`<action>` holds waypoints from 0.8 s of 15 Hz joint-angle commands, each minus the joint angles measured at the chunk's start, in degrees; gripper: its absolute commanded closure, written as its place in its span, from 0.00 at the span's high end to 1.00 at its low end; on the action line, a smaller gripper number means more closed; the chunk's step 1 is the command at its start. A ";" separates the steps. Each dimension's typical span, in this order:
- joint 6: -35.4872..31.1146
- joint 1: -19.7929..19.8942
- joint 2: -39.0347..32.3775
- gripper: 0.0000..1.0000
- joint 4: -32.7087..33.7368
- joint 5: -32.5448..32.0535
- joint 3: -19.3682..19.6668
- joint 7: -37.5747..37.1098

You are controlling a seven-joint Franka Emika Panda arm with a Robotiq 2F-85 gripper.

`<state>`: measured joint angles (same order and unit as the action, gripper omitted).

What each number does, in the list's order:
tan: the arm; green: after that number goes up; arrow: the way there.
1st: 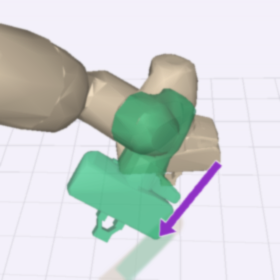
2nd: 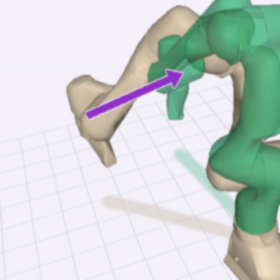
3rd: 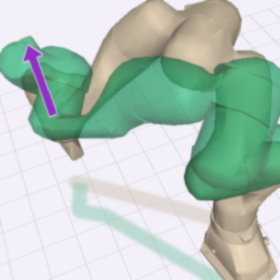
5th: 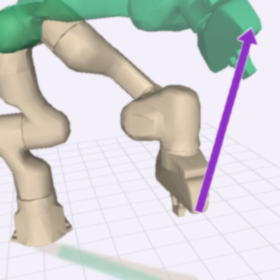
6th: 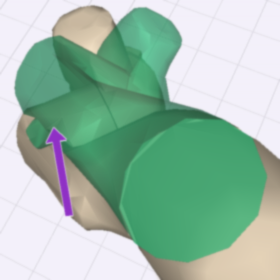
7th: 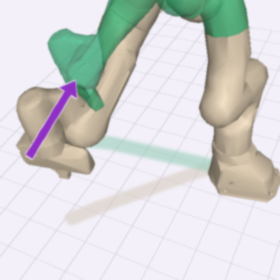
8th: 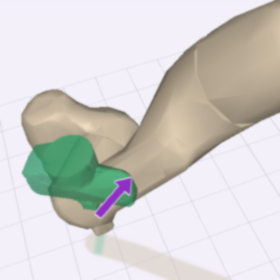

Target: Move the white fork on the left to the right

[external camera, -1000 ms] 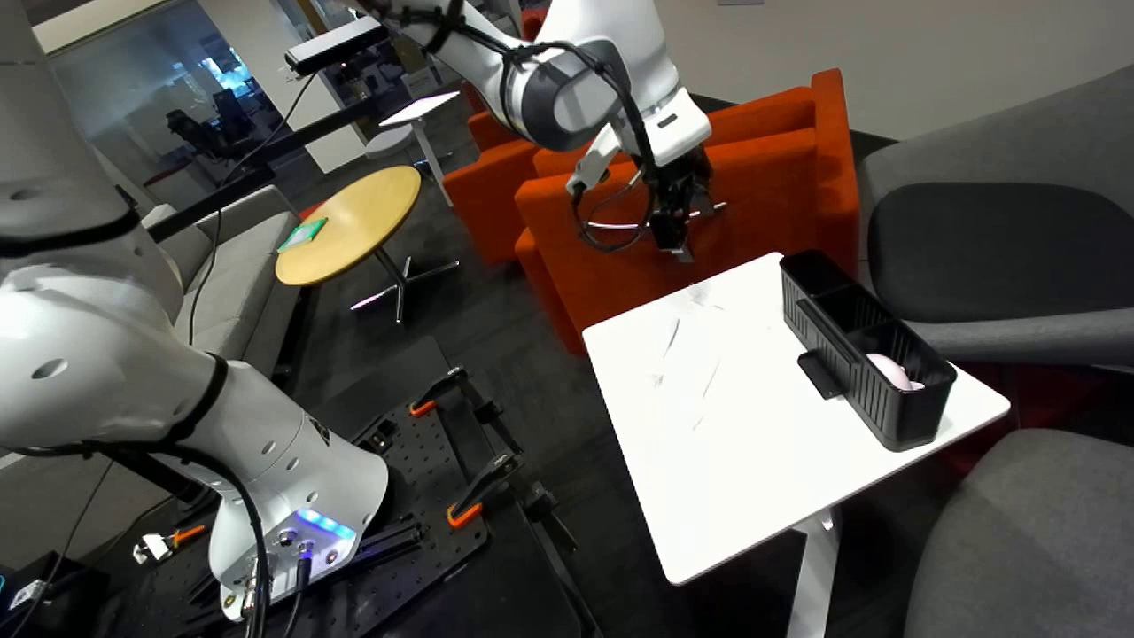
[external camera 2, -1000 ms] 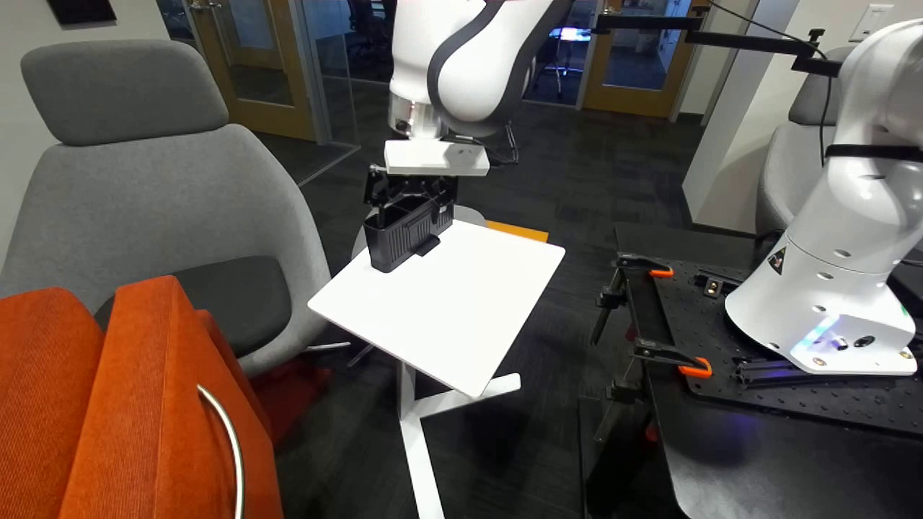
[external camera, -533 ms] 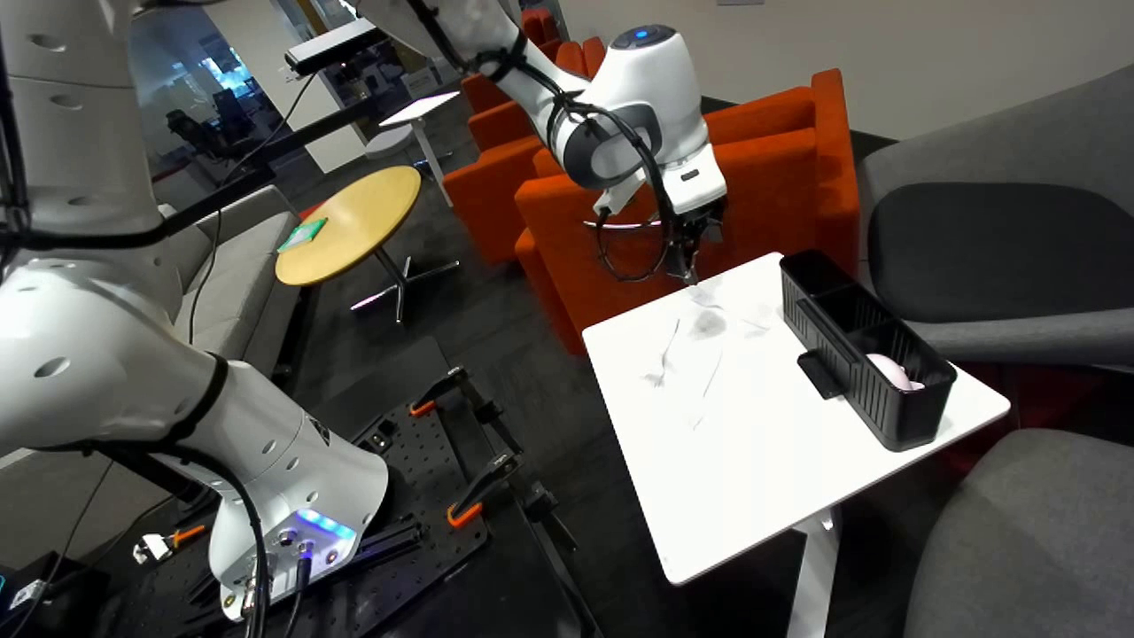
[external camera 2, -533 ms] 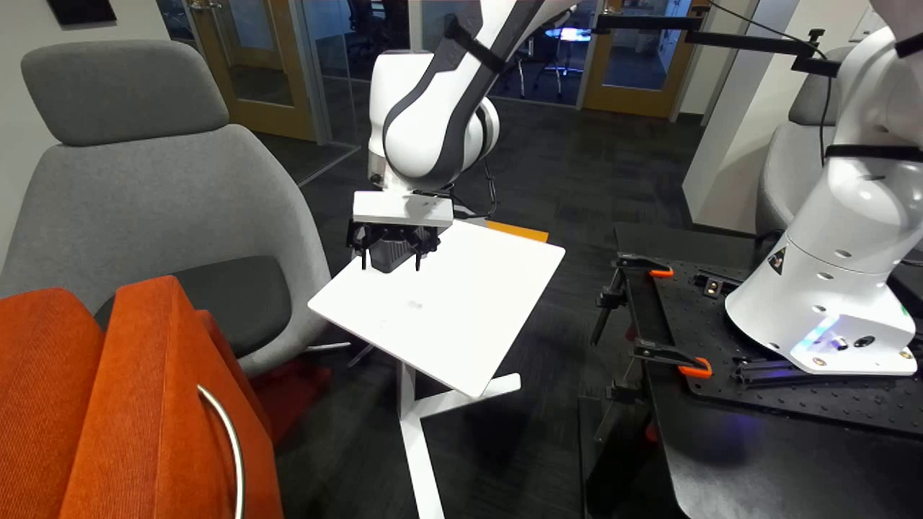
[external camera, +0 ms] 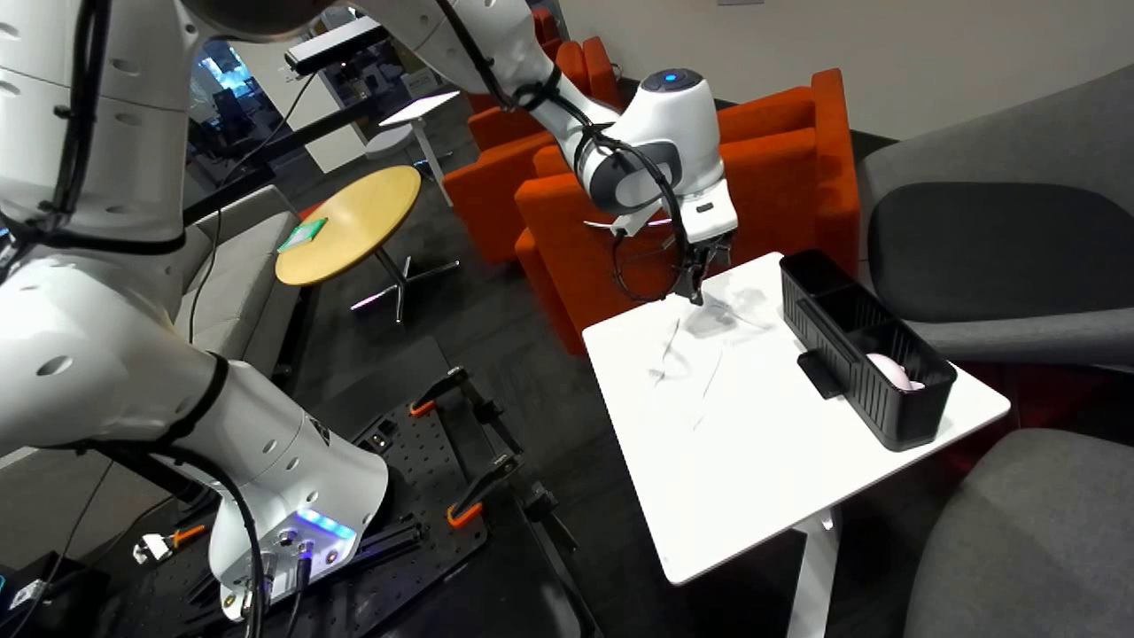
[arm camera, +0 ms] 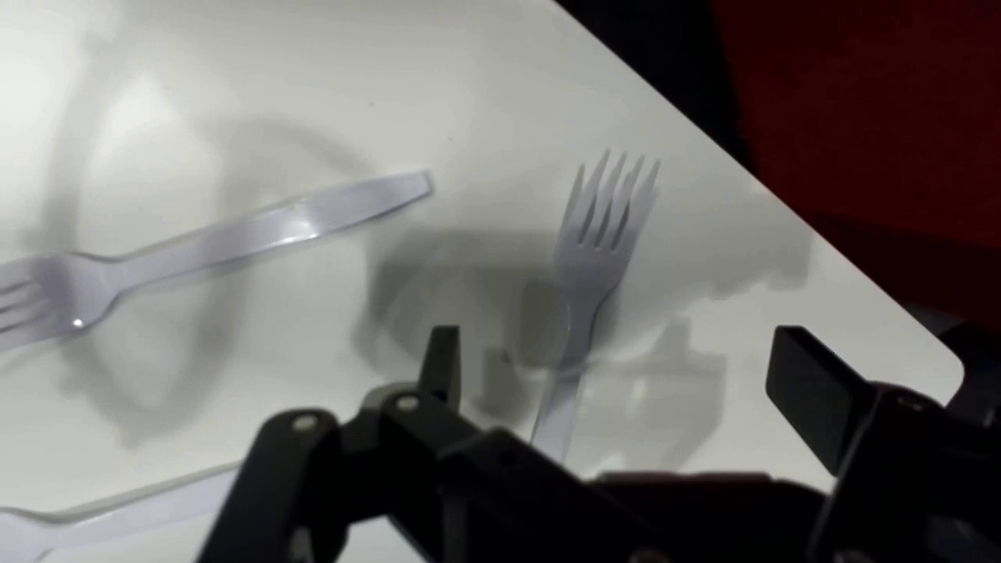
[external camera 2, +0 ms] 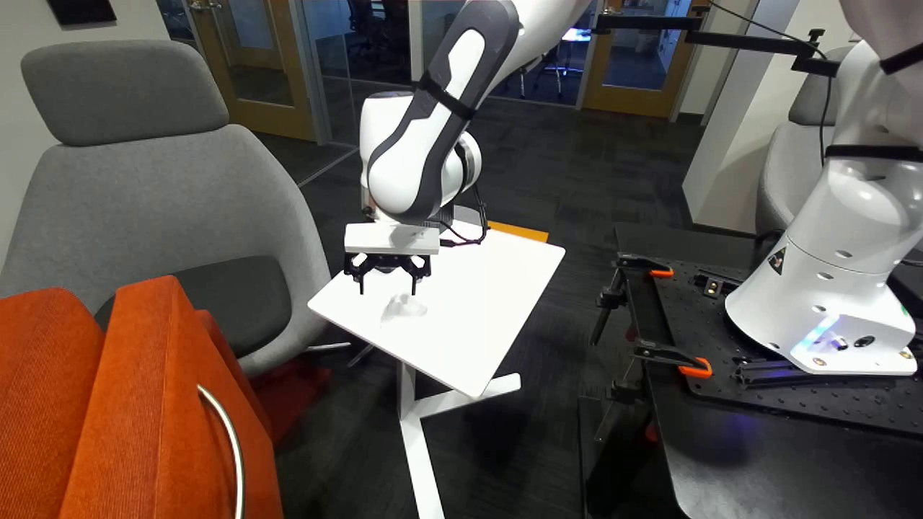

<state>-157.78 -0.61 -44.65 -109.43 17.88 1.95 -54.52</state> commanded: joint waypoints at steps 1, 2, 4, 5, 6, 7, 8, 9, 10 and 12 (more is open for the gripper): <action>2.85 -2.04 -1.98 1.00 2.99 0.50 2.15 -2.04; 2.85 -2.45 -2.39 1.00 3.30 0.38 2.62 -2.46; 2.81 -3.33 -3.35 1.00 4.01 0.10 3.67 -3.63; 2.76 -3.72 -3.87 1.00 4.44 0.03 4.08 -4.13; 2.80 -3.98 -4.35 1.00 4.85 -0.02 4.40 -4.67; 3.01 -4.27 -4.81 1.00 5.28 -0.14 4.73 -5.00; 3.21 -4.57 -5.18 1.00 5.62 -0.26 5.04 -5.51; 3.40 -4.80 -5.50 1.00 5.95 -0.37 5.28 -5.97; 3.48 -4.95 -5.82 1.00 6.19 -0.44 5.45 -6.10; 3.65 -5.03 -6.20 0.74 6.49 -0.55 5.56 -6.44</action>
<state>-156.68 -4.70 -49.92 -105.04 17.83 6.31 -58.85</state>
